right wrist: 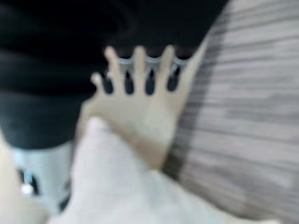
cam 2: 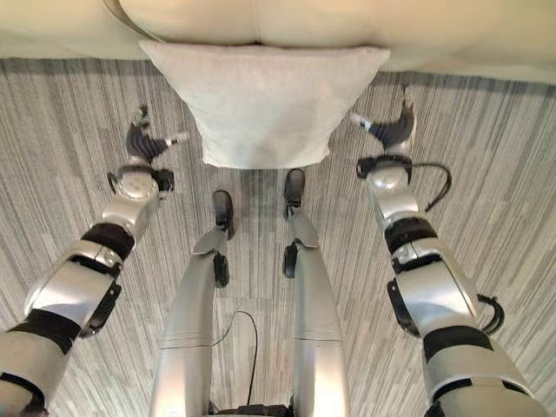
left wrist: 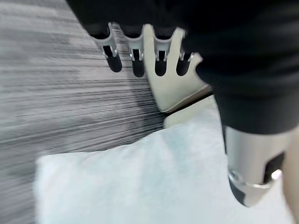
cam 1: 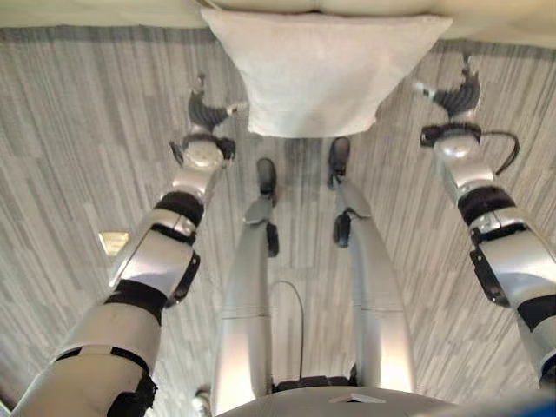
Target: Pick up all the scattered cushions and arrange them neatly on the sofa.
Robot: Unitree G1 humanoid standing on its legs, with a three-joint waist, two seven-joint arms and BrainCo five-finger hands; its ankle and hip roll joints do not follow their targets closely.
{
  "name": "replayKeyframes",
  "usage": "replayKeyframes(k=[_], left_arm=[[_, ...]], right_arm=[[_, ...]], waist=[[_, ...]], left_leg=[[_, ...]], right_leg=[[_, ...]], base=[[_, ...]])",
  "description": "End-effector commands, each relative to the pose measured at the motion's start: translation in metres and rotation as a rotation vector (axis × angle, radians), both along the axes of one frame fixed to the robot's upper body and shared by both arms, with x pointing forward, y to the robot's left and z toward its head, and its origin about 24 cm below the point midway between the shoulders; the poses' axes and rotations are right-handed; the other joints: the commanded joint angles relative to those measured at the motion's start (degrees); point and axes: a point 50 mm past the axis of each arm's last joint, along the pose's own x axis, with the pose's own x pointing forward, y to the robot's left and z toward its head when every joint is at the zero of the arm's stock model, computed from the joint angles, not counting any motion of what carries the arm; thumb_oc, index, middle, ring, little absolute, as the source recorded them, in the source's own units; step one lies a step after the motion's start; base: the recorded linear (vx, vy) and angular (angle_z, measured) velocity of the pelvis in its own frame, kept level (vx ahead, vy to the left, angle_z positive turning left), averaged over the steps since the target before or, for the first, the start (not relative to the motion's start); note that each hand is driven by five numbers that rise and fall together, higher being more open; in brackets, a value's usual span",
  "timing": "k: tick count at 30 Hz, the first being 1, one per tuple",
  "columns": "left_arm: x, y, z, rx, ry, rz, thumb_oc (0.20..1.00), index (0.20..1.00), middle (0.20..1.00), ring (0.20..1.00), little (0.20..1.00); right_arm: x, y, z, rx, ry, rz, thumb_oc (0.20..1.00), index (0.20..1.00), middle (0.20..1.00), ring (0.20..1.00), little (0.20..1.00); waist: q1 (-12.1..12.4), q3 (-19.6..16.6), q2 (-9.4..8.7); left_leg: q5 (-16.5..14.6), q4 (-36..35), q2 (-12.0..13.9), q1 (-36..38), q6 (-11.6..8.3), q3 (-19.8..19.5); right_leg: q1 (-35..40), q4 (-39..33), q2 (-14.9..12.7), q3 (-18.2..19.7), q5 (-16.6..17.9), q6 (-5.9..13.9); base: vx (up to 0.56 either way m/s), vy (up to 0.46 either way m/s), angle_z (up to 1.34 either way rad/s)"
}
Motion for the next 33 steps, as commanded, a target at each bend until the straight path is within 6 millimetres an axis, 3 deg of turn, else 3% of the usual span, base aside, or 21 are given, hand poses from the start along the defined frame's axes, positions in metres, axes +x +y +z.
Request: replayKeyframes(k=[1,6,12,16,20,25,33], left_arm=[[-0.012,0.026,-0.046,-0.03,0.091,0.08,1.0,1.0,1.0,1.0,1.0],[-0.004,0.019,0.007,-0.027,-0.049,0.04,1.0,1.0,1.0,1.0,1.0],[-0.002,-0.004,0.046,0.004,-0.17,-0.031,1.0,1.0,1.0,1.0,1.0],[-0.002,-0.016,0.056,0.024,-0.203,-0.056,1.0,1.0,1.0,1.0,1.0],[-0.003,-0.038,0.078,0.072,-0.269,-0.116,1.0,1.0,1.0,1.0,1.0],[-0.005,-0.054,0.092,0.076,-0.314,-0.162,1.0,1.0,1.0,1.0,1.0],[-0.01,-0.077,0.099,0.069,-0.356,-0.244,1.0,1.0,1.0,1.0,1.0]], right_arm=[[-0.012,-0.011,-0.056,0.004,0.101,-0.032,1.0,1.0,1.0,1.0,1.0],[-0.009,-0.008,-0.022,0.0,-0.007,-0.011,1.0,1.0,1.0,1.0,1.0],[-0.009,-0.005,-0.001,-0.018,-0.074,0.009,1.0,1.0,1.0,1.0,1.0],[-0.008,-0.003,0.007,-0.039,-0.09,0.005,1.0,1.0,1.0,1.0,1.0],[-0.004,-0.001,0.029,-0.105,-0.104,-0.003,1.0,1.0,1.0,1.0,1.0],[0.0,0.0,0.042,-0.133,-0.095,-0.014,1.0,1.0,1.0,1.0,1.0],[0.004,0.004,0.053,-0.135,-0.084,0.015,1.0,1.0,1.0,1.0,1.0]], waist=[[-1.29,-9.24,0.64],[-2.27,-8.9,0.76],[-2.36,-7.92,1.29],[-2.13,-7.37,1.54],[-0.8,-4.42,2.87],[0.11,-2.55,3.68],[1.16,-1.79,4.48]], left_leg=[[-3.05,-0.22,-0.69,-2.39,-0.81,-5.14],[-3.51,3.6,-0.97,-10.22,-0.8,-4.94],[-3.51,7.68,-0.92,-17.08,-0.65,-4.98],[-3.41,8.95,-1.09,-19.43,-0.58,-4.93],[-3.09,10.98,-0.75,-20.71,-0.59,-5.88],[-2.61,11.56,-0.56,-20.74,-0.89,-6.18],[-2.2,12.22,-0.93,-20.75,-1.2,-6.38]], right_leg=[[0.0,7.01,-1.6,1.25,-10.86,6.32],[-7.71,10.83,-1.45,1.48,-11.47,6.52],[-14.26,14.91,-1.6,1.53,-11.35,7.06],[-16.37,16.03,-1.42,1.63,-11.4,7.17],[-16.45,17.62,-1.3,0.92,-11.63,7.41],[-16.45,18.82,-1.74,0.65,-11.74,7.44],[-16.45,20.02,-1.51,0.48,-12.0,7.18]], base=[[0.03,-0.003,0.09],[0.02,-0.013,0.02],[0.03,-0.034,-0.06],[0.01,-0.033,-0.01],[0.01,-0.041,0.0],[0.0,-0.044,0.01],[0.0,-0.042,0.02]])
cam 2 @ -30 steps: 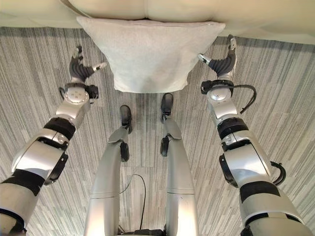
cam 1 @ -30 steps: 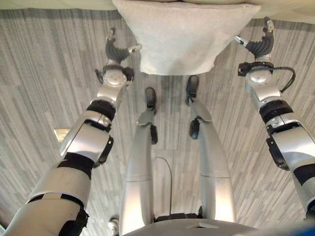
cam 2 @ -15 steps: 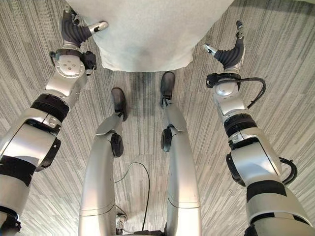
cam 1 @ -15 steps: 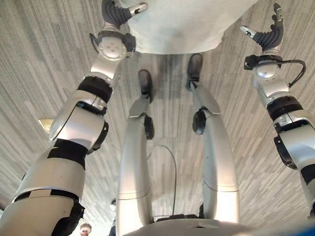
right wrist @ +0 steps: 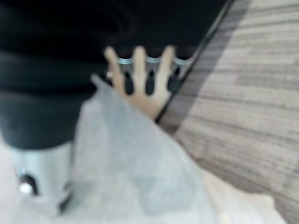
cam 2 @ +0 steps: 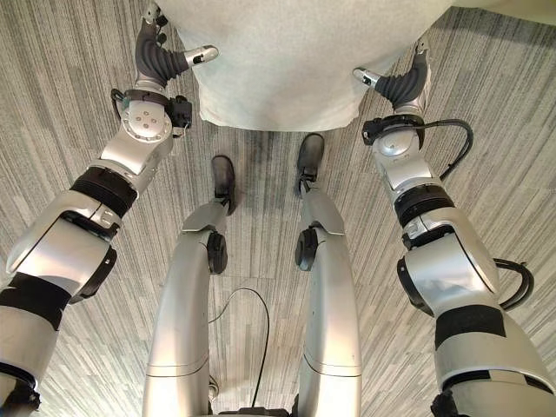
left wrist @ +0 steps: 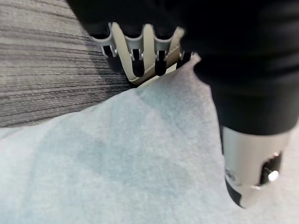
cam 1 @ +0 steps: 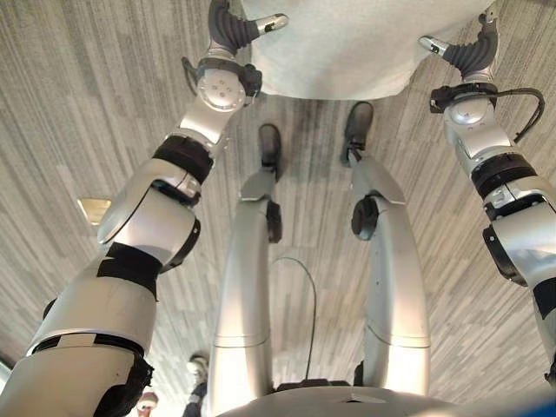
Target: Pick up all the scattered cushions and arrange them neatly on the sofa.
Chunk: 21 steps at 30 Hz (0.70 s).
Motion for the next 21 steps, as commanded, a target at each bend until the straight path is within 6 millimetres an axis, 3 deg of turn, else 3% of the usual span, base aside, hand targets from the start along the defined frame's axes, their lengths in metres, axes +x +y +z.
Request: replayKeyframes(k=[1,9,10,12,13,14,15,16,21], left_arm=[[-0.008,-0.016,0.012,-0.049,-0.086,-0.081,1.0,1.0,1.0,1.0,1.0],[-0.007,-0.031,0.018,-0.05,-0.076,-0.12,1.0,1.0,1.0,1.0,1.0],[-0.006,-0.036,0.023,-0.07,-0.068,-0.139,1.0,1.0,1.0,1.0,1.0],[-0.007,-0.04,0.026,-0.081,-0.07,-0.162,1.0,1.0,1.0,1.0,1.0],[-0.007,-0.04,0.026,-0.081,-0.07,-0.162,1.0,1.0,1.0,1.0,1.0],[-0.01,-0.045,0.032,-0.091,-0.092,-0.204,0.755,0.755,0.755,0.755,0.755],[-0.01,-0.045,0.032,-0.091,-0.092,-0.204,0.464,0.464,0.464,0.464,0.464],[-0.014,-0.041,0.039,-0.137,-0.132,-0.217,0.2,0.2,0.2,0.2,0.2],[-0.015,-0.029,0.039,-0.162,-0.148,-0.201,0.2,0.2,0.2,0.2,0.2]], right_arm=[[0.0,0.008,0.013,-0.012,-0.035,0.058,1.0,1.0,1.0,1.0,1.0],[0.001,0.048,0.038,0.06,-0.118,0.223,1.0,1.0,1.0,1.0,1.0],[0.001,0.07,0.046,0.078,-0.139,0.302,1.0,1.0,1.0,1.0,1.0],[0.0,0.081,0.05,0.083,-0.146,0.345,1.0,1.0,1.0,1.0,1.0],[0.0,0.082,0.05,0.083,-0.146,0.346,0.865,0.865,0.865,0.865,0.865],[-0.003,0.1,0.057,0.078,-0.168,0.424,0.2,0.2,0.2,0.2,0.2],[-0.003,0.1,0.057,0.078,-0.168,0.424,0.2,0.2,0.2,0.2,0.2],[-0.011,0.116,0.07,0.073,-0.222,0.503,0.2,0.2,0.2,0.2,0.2],[-0.02,0.119,0.082,0.07,-0.293,0.56,0.2,0.2,0.2,0.2,0.2]], waist=[[-1.4,0.08,4.52],[-0.9,1.26,5.26],[-0.97,1.67,5.37],[-0.97,1.68,5.4],[-0.98,1.7,5.39],[-0.87,1.6,5.55],[-0.87,1.61,5.55],[-0.74,1.11,5.53],[-0.87,-0.8,4.96]], left_leg=[[1.06,-3.84,-0.66,1.3,-1.49,-5.95],[0.97,-2.11,-0.38,1.3,-1.81,-6.09],[0.93,-1.51,-0.13,1.3,-1.87,-6.12],[0.89,-1.43,-0.09,1.3,-1.84,-6.14],[0.88,-1.42,-0.08,1.3,-1.85,-6.14],[0.86,-1.02,0.0,1.3,-1.85,-6.08],[0.86,-1.02,0.01,1.3,-1.86,-6.09],[0.83,-0.77,-0.02,1.3,-1.94,-6.06],[0.76,-0.99,-0.16,1.3,-1.98,-5.93]], right_leg=[[4.58,5.83,-0.39,-0.23,-9.64,6.81],[4.58,7.36,-0.33,-0.57,-10.06,6.65],[4.58,7.64,-0.42,-0.54,-9.82,6.8],[4.58,7.67,-0.32,-0.62,-9.71,6.83],[4.58,7.67,-0.31,-0.62,-9.71,6.83],[4.58,7.71,-0.09,-0.65,-9.52,6.94],[4.58,7.7,-0.08,-0.65,-9.51,6.94],[4.58,7.72,0.08,-0.74,-9.55,6.89],[4.58,7.62,0.37,-0.72,-9.45,6.84]], base=[[0.01,-0.018,0.03],[0.01,-0.007,0.02],[0.0,0.0,0.0],[0.0,0.0,0.0],[0.02,0.032,-0.01],[0.0,0.0,0.0],[0.03,0.047,-0.04],[0.02,0.028,-0.04],[0.0,0.006,-0.01]])
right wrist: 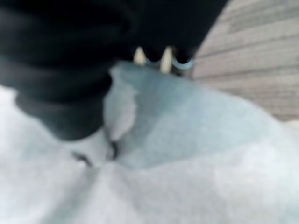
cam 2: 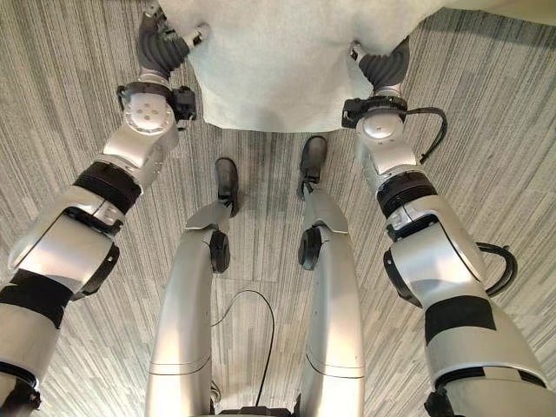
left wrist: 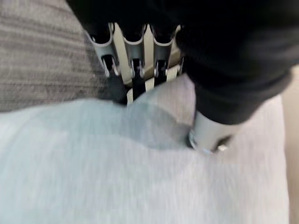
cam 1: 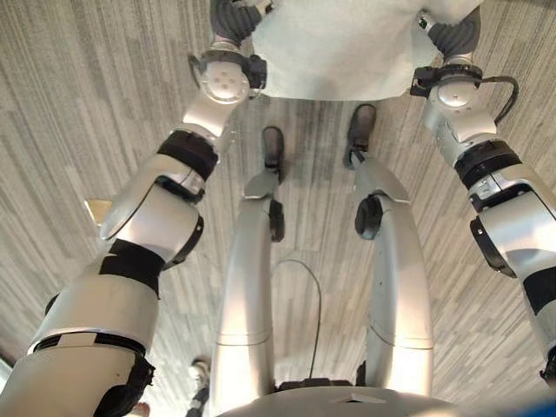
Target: Pick up all the scattered cushions and arrange them neatly on the sofa.
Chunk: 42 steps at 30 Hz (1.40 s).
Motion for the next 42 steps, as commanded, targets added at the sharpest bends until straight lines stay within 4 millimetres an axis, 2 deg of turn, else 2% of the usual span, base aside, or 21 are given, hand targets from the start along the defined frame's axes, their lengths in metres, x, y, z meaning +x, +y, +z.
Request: replayKeyframes(k=[1,5,6,8,12,15,19,20,21,22,26,28,29,30,31,34,35,36,41,42], left_arm=[[-0.015,-0.031,0.028,-0.041,-0.167,-0.159,0.2,0.2,0.2,0.2,0.2],[-0.018,-0.018,0.019,-0.06,-0.178,-0.165,0.2,0.2,0.2,0.2,0.2],[-0.018,-0.018,0.017,-0.061,-0.173,-0.165,0.2,0.2,0.2,0.2,0.2],[-0.022,-0.018,0.008,-0.079,-0.18,-0.198,0.2,0.2,0.2,0.2,0.2],[-0.028,-0.02,-0.006,-0.119,-0.188,-0.236,0.2,0.2,0.2,0.2,0.2],[-0.036,-0.027,-0.018,-0.151,-0.2,-0.274,0.2,0.2,0.2,0.2,0.2],[-0.051,-0.037,-0.044,-0.146,-0.2,-0.332,0.2,0.2,0.2,0.2,0.2],[-0.051,-0.037,-0.045,-0.146,-0.197,-0.332,0.2,0.2,0.2,0.2,0.2],[-0.055,-0.042,-0.056,-0.148,-0.181,-0.358,0.2,0.2,0.2,0.2,0.2],[-0.057,-0.043,-0.062,-0.148,-0.17,-0.364,0.2,0.2,0.2,0.2,0.2],[-0.065,-0.046,-0.088,-0.165,-0.113,-0.394,0.2,0.2,0.2,0.2,0.2],[-0.074,-0.042,-0.117,-0.169,-0.047,-0.392,0.2,0.2,0.2,0.2,0.2],[-0.075,-0.042,-0.117,-0.169,-0.046,-0.391,0.2,0.2,0.2,0.2,0.2],[-0.085,-0.034,-0.145,-0.2,0.028,-0.379,0.2,0.2,0.2,0.2,0.2],[-0.085,-0.034,-0.146,-0.2,0.029,-0.378,0.2,0.2,0.2,0.2,0.2],[-0.095,-0.021,-0.172,-0.228,0.106,-0.342,0.2,0.2,0.2,0.2,0.2],[-0.104,-0.013,-0.191,-0.249,0.159,-0.314,0.2,0.2,0.2,0.2,0.2],[-0.104,-0.013,-0.191,-0.249,0.159,-0.314,0.2,0.2,0.2,0.2,0.2],[-0.124,0.007,-0.221,-0.257,0.253,-0.251,0.2,0.2,0.2,0.2,0.2],[-0.131,0.014,-0.231,-0.275,0.285,-0.224,0.2,0.2,0.2,0.2,0.2]], right_arm=[[-0.026,0.08,0.063,-0.132,-0.307,0.336,0.2,0.2,0.2,0.2,0.2],[-0.03,0.07,0.06,-0.136,-0.334,0.337,0.2,0.2,0.2,0.2,0.2],[-0.03,0.07,0.058,-0.135,-0.329,0.337,0.2,0.2,0.2,0.2,0.2],[-0.033,0.068,0.051,-0.138,-0.338,0.351,0.2,0.2,0.2,0.2,0.2],[-0.036,0.067,0.037,-0.151,-0.339,0.353,0.2,0.2,0.2,0.2,0.2],[-0.04,0.065,0.019,-0.114,-0.331,0.364,0.2,0.2,0.2,0.2,0.2],[-0.047,0.065,-0.016,-0.063,-0.296,0.402,0.2,0.2,0.2,0.2,0.2],[-0.047,0.065,-0.017,-0.063,-0.294,0.402,0.2,0.2,0.2,0.2,0.2],[-0.05,0.067,-0.029,-0.057,-0.274,0.421,0.2,0.2,0.2,0.2,0.2],[-0.051,0.067,-0.035,-0.052,-0.263,0.422,0.2,0.2,0.2,0.2,0.2],[-0.059,0.068,-0.062,-0.023,-0.218,0.45,0.2,0.2,0.2,0.2,0.2],[-0.069,0.063,-0.089,0.01,-0.162,0.464,0.2,0.2,0.2,0.2,0.2],[-0.069,0.063,-0.089,0.011,-0.161,0.464,0.2,0.2,0.2,0.2,0.2],[-0.078,0.057,-0.115,0.02,-0.098,0.459,0.2,0.2,0.2,0.2,0.2],[-0.078,0.057,-0.115,0.02,-0.097,0.459,0.2,0.2,0.2,0.2,0.2],[-0.087,0.05,-0.137,0.014,-0.031,0.44,0.2,0.2,0.2,0.2,0.2],[-0.093,0.044,-0.152,0.006,0.016,0.418,0.2,0.2,0.2,0.2,0.2],[-0.093,0.043,-0.152,0.007,0.016,0.418,0.2,0.2,0.2,0.2,0.2],[-0.107,0.022,-0.178,0.0,0.108,0.359,0.2,0.2,0.2,0.2,0.2],[-0.114,0.011,-0.191,0.002,0.154,0.329,0.2,0.2,0.2,0.2,0.2]], waist=[[-1.42,-2.14,3.7],[-1.57,-7.57,3.51],[-1.58,-7.99,3.52],[-1.77,-10.46,3.22],[-1.93,-10.75,3.16],[-2.35,-10.47,3.04],[-2.76,-11.31,3.06],[-2.77,-11.15,3.05],[-2.76,-11.74,3.0],[-2.82,-11.6,2.86],[-2.49,-12.98,2.3],[-2.22,-13.87,1.48],[-2.21,-13.76,1.47],[-1.69,-14.36,0.95],[-1.69,-14.2,0.96],[-1.1,-14.7,0.61],[-0.79,-15.32,0.36],[-0.87,-15.35,0.36],[-0.26,-17.15,-0.3],[-0.12,-17.67,-0.54]], left_leg=[[0.87,-3.22,-0.55,1.17,-1.78,-5.37],[1.57,-7.22,-0.52,1.22,-1.84,-4.66],[1.71,-7.5,-0.52,1.22,-1.84,-4.67],[2.41,-12.41,-0.43,4.15,-1.94,-3.89],[3.23,-17.92,-0.43,11.22,-2.35,-4.37],[3.68,-22.0,-0.36,18.06,-2.82,-5.23],[4.54,-29.58,-0.33,29.37,-3.71,-6.82],[4.66,-29.92,-0.3,29.89,-3.72,-6.84],[5.05,-31.36,-0.46,32.77,-3.94,-7.05],[6.96,-32.41,-0.63,33.95,-3.9,-7.08],[7.36,-36.5,-0.47,42.14,-4.38,-7.59],[7.65,-39.58,-0.05,50.19,-4.67,-7.91],[7.67,-39.69,-0.03,50.44,-4.67,-7.91],[7.96,-42.44,0.73,57.6,-5.0,-7.93],[8.0,-42.6,0.76,57.93,-5.01,-7.94],[8.57,-45.86,1.35,65.04,-5.46,-8.2],[8.85,-47.62,1.81,69.03,-5.89,-8.09],[9.13,-47.79,1.74,69.0,-5.85,-8.17],[9.41,-49.95,2.45,75.92,-6.55,-7.45],[8.75,-49.58,2.44,78.14,-6.77,-5.96]], right_leg=[[4.46,5.53,0.3,-0.38,-9.03,7.2],[4.46,2.72,0.67,-0.66,-8.99,7.27],[4.46,2.47,0.67,-0.69,-8.89,7.26],[6.35,0.12,0.62,-1.04,-8.84,7.23],[12.9,-4.14,0.92,-1.38,-8.46,7.4],[19.25,-7.85,0.93,-2.09,-8.07,7.43],[30.38,-15.81,0.49,-2.79,-6.82,7.58],[30.87,-16.07,0.51,-2.83,-6.75,7.57],[33.5,-17.84,0.19,-3.09,-6.3,7.55],[34.69,-19.33,-0.16,-3.49,-4.39,7.13],[42.58,-23.6,-0.3,-4.51,-3.84,7.25],[50.64,-27.15,-0.21,-5.32,-3.77,7.23],[50.89,-27.26,-0.19,-5.34,-3.74,7.22],[58.17,-29.91,0.22,-6.26,-3.96,7.13],[58.5,-30.05,0.25,-6.28,-3.92,7.13],[66.11,-33.6,1.01,-7.14,-4.09,6.98],[71.24,-36.29,1.29,-7.96,-4.24,6.94],[71.29,-36.53,1.24,-8.05,-3.99,6.97],[81.33,-41.52,2.06,-9.83,-4.33,6.93],[84.9,-43.12,2.03,-10.97,-4.46,7.07]], base=[[0.0,0.0,0.0],[0.0,0.0,0.0],[0.0,0.016,0.04],[-0.04,0.004,0.03],[-0.06,0.012,0.04],[-0.04,-0.006,0.06],[-0.01,0.001,0.1],[0.03,0.001,0.04],[-0.06,0.0,-0.01],[-0.06,-0.002,0.02],[-0.01,-0.018,0.08],[0.05,-0.038,0.04],[0.1,-0.069,0.02],[0.07,-0.054,0.0],[0.1,-0.071,0.0],[0.12,-0.06,0.01],[0.13,-0.064,0.04],[0.12,-0.059,0.12],[0.11,-0.031,0.24],[0.14,0.013,0.53]])
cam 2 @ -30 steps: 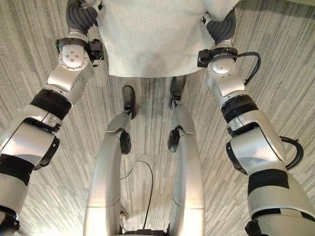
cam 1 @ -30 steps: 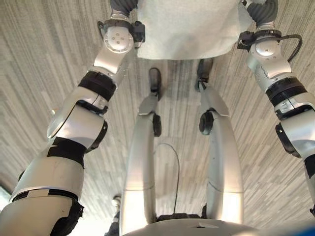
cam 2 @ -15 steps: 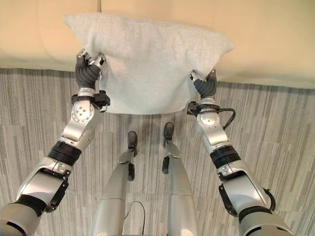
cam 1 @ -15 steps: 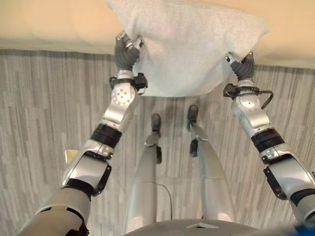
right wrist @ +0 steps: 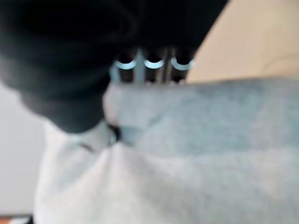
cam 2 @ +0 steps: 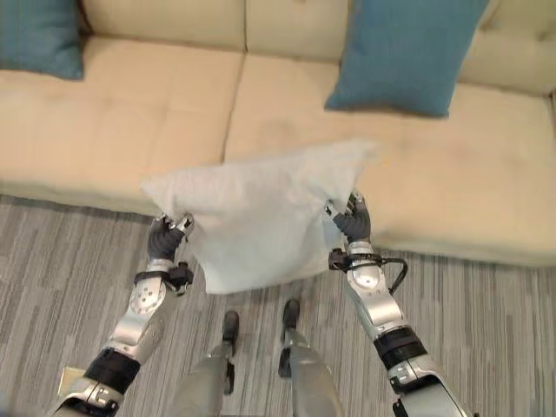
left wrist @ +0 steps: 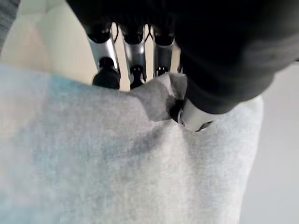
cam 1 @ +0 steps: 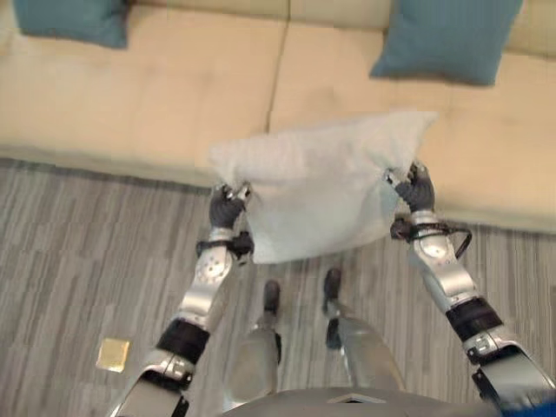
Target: Pick up all the scattered cushions and arrange them neatly on the sofa.
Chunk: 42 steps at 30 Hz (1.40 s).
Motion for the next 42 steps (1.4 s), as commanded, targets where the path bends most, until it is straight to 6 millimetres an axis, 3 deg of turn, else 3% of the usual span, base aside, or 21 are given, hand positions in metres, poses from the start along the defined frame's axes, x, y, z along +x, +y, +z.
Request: replayKeyframes(k=[1,4,6,14,18,20,21,22,24,26,30,33,34,36,41,42], left_arm=[[0.0,-0.015,0.024,-0.005,-0.142,-0.09,0.2,0.2,0.2,0.2,0.2],[-0.006,-0.009,0.017,-0.017,-0.117,-0.071,0.2,0.2,0.2,0.2,0.2],[-0.013,-0.002,0.009,-0.002,-0.084,-0.058,0.2,0.2,0.2,0.2,0.2],[-0.026,0.008,0.004,0.028,-0.05,-0.051,0.2,0.2,0.2,0.2,0.2],[-0.024,0.01,0.009,0.068,-0.062,-0.065,0.2,0.2,0.2,0.2,0.2],[-0.02,0.008,0.011,0.081,-0.072,-0.071,0.2,0.2,0.2,0.2,0.2],[-0.019,0.007,0.014,0.081,-0.084,-0.073,0.2,0.2,0.2,0.2,0.2],[-0.018,0.007,0.015,0.083,-0.089,-0.069,0.2,0.2,0.2,0.2,0.2],[-0.017,0.006,0.016,0.081,-0.092,-0.067,0.2,0.2,0.2,0.2,0.2],[-0.013,0.0,0.017,0.076,-0.098,-0.089,0.2,0.2,0.2,0.2,0.2],[-0.009,-0.006,0.02,0.052,-0.111,-0.1,0.2,0.2,0.2,0.2,0.2],[-0.008,-0.013,0.019,0.034,-0.105,-0.128,0.2,0.2,0.2,0.2,0.2],[-0.008,-0.014,0.016,0.025,-0.093,-0.133,0.2,0.2,0.2,0.2,0.2],[-0.008,-0.015,0.016,0.024,-0.089,-0.14,0.2,0.2,0.2,0.2,0.2],[-0.008,-0.014,0.015,0.056,-0.078,-0.148,0.2,0.2,0.2,0.2,0.2],[-0.008,-0.014,0.015,0.056,-0.077,-0.148,0.2,0.2,0.2,0.2,0.2]], right_arm=[[-0.012,0.007,0.015,0.031,-0.117,0.052,0.2,0.2,0.2,0.2,0.2],[-0.019,-0.002,0.005,0.034,-0.075,0.019,0.2,0.2,0.2,0.2,0.2],[-0.023,-0.003,-0.004,0.026,-0.033,0.019,0.2,0.2,0.2,0.2,0.2],[-0.023,0.015,-0.015,-0.005,0.028,0.109,0.2,0.2,0.2,0.2,0.2],[-0.02,0.026,-0.012,-0.005,0.021,0.147,0.2,0.2,0.2,0.2,0.2],[-0.02,0.027,-0.011,-0.007,0.013,0.149,0.2,0.2,0.2,0.2,0.2],[-0.019,0.027,-0.01,-0.01,0.011,0.152,0.2,0.2,0.2,0.2,0.2],[-0.018,0.028,-0.008,-0.008,0.005,0.155,0.2,0.2,0.2,0.2,0.2],[-0.017,0.029,-0.006,-0.008,-0.001,0.162,0.2,0.2,0.2,0.2,0.2],[-0.018,0.026,-0.006,-0.009,0.002,0.153,0.2,0.2,0.2,0.2,0.2],[-0.02,0.017,-0.006,-0.02,0.002,0.126,0.2,0.2,0.2,0.2,0.2],[-0.025,0.004,-0.008,-0.029,0.01,0.094,0.2,0.2,0.2,0.2,0.2],[-0.027,0.0,-0.01,-0.026,0.022,0.088,0.2,0.2,0.2,0.2,0.2],[-0.028,0.0,-0.01,-0.027,0.024,0.089,0.2,0.2,0.2,0.2,0.2],[-0.028,-0.002,-0.01,-0.014,0.027,0.074,0.2,0.2,0.2,0.2,0.2],[-0.028,-0.002,-0.01,-0.014,0.027,0.074,0.2,0.2,0.2,0.2,0.2]], waist=[[0.13,-7.06,-1.4],[-0.31,-8.53,-1.59],[0.14,-10.16,-1.74],[2.76,-11.24,-2.73],[3.53,-9.83,-2.06],[2.73,-8.85,-2.17],[1.9,-8.93,-2.45],[1.81,-8.91,-2.61],[1.63,-8.71,-2.67],[0.6,-8.48,-3.48],[0.04,-8.84,-4.26],[-1.05,-8.89,-5.2],[-1.05,-8.77,-5.88],[-1.04,-8.71,-6.03],[0.8,-9.02,-6.12],[0.85,-9.03,-6.21]], left_leg=[[-1.96,2.57,0.31,0.09,-4.55,3.19],[-1.97,2.92,0.52,1.57,-3.93,9.28],[-2.77,0.74,0.37,4.98,-2.71,11.18],[-5.14,-0.64,-1.31,8.73,-0.19,9.94],[-5.94,-0.51,-1.92,9.58,1.83,9.49],[-5.97,-0.4,-2.02,10.12,2.26,8.39],[-5.78,-0.74,-2.69,10.44,2.52,7.23],[-5.75,-1.06,-3.13,10.78,2.67,6.8],[-5.81,-1.43,-3.24,11.2,2.65,6.24],[-6.73,-0.53,-4.09,11.66,2.58,4.05],[-8.57,2.92,-4.37,10.57,0.97,3.03],[-10.66,10.09,-3.73,8.06,-0.64,3.42],[-10.03,14.21,-2.9,5.45,-1.39,4.36],[-10.03,15.11,-2.57,3.91,-1.26,4.94],[-2.98,7.62,-1.73,-3.96,-0.82,8.04],[-2.95,7.51,-1.78,-3.88,-0.81,8.11]], right_leg=[[7.0,1.38,-2.43,-1.43,-7.96,6.22],[10.01,-0.33,-3.2,-3.48,-7.18,6.76],[12.35,-0.73,-3.44,-3.99,-6.94,7.28],[13.79,0.99,-5.14,-1.53,-6.68,8.92],[10.03,11.58,-7.07,0.5,-7.11,9.96],[6.7,14.66,-4.84,4.51,-7.52,9.72],[5.27,11.72,-1.6,8.6,-7.81,9.04],[4.2,10.23,-0.77,9.03,-7.07,8.84],[3.2,9.28,-0.17,8.35,-6.53,8.68],[3.82,6.85,0.73,10.55,-6.34,8.16],[5.16,6.24,0.95,10.31,-6.31,7.11],[7.68,5.31,0.62,8.77,-7.17,6.12],[9.46,4.5,0.17,7.99,-7.69,5.61],[10.03,4.12,0.0,7.63,-7.97,5.58],[14.05,1.48,0.88,7.61,-9.87,5.46],[14.08,1.44,0.81,7.67,-9.89,5.47]], base=[[0.13,0.052,0.68],[0.09,0.085,0.6],[0.16,0.152,0.37],[0.05,0.161,-0.04],[-0.02,0.17,-0.15],[0.08,0.08,-0.06],[0.15,0.049,0.31],[0.13,0.029,0.56],[0.12,-0.012,0.44],[0.18,-0.034,0.32],[0.1,-0.094,0.48],[0.2,-0.131,0.63],[0.13,-0.049,0.75],[0.14,-0.029,0.42],[0.18,0.013,0.17],[0.18,0.057,0.11]])
